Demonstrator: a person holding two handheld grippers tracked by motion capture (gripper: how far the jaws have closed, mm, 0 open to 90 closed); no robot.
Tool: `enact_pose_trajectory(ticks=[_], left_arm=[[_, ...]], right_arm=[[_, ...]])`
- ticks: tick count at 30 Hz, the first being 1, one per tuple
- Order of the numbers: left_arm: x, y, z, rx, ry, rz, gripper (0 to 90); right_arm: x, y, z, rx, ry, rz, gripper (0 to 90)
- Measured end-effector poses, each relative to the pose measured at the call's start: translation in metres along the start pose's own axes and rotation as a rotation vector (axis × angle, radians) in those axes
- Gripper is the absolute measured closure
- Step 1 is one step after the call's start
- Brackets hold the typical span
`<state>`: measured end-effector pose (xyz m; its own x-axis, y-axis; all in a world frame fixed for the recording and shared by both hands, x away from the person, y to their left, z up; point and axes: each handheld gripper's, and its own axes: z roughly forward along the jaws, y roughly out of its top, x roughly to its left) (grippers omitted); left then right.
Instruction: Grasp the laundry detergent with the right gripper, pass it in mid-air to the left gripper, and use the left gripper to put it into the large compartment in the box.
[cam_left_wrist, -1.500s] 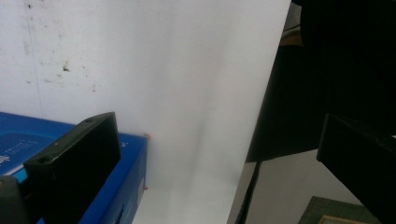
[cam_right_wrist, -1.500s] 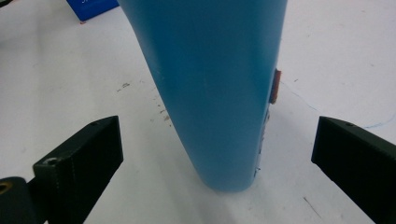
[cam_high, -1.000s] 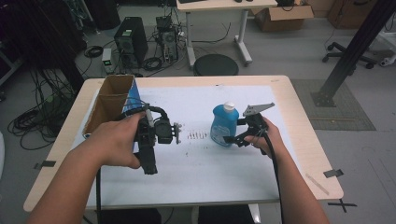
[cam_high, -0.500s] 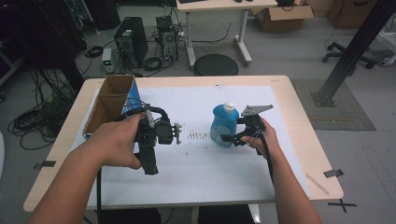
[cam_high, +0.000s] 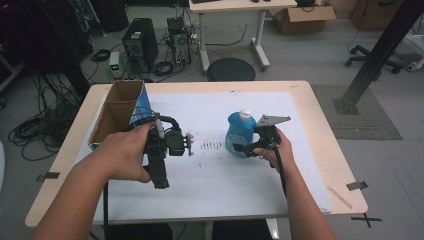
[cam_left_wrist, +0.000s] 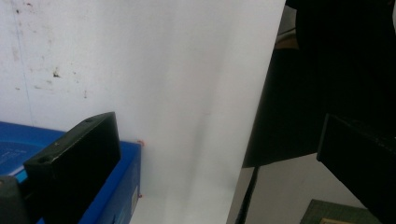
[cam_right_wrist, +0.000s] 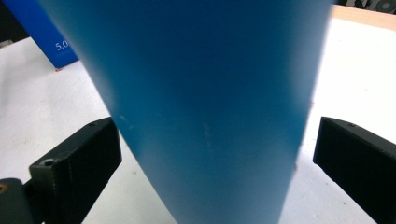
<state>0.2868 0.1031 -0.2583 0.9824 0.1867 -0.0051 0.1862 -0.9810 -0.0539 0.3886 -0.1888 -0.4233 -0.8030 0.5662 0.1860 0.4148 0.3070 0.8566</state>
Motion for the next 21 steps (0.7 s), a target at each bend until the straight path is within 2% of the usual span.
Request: enact_pose_trajectory(ticks=[13,21], left_arm=[[-0.0016,-0.0028,0.0016,-0.012,0.008,-0.004,0.2],[-0.0029,-0.0036,0.0027,-0.018,0.008,-0.005,0.2]], right_arm=[[0.0035,-0.0033,0.0016,-0.056,-0.049,0.009,0.3],[0.0062,-0.0060,0.0053,-0.070,-0.089,0.014,2.6]])
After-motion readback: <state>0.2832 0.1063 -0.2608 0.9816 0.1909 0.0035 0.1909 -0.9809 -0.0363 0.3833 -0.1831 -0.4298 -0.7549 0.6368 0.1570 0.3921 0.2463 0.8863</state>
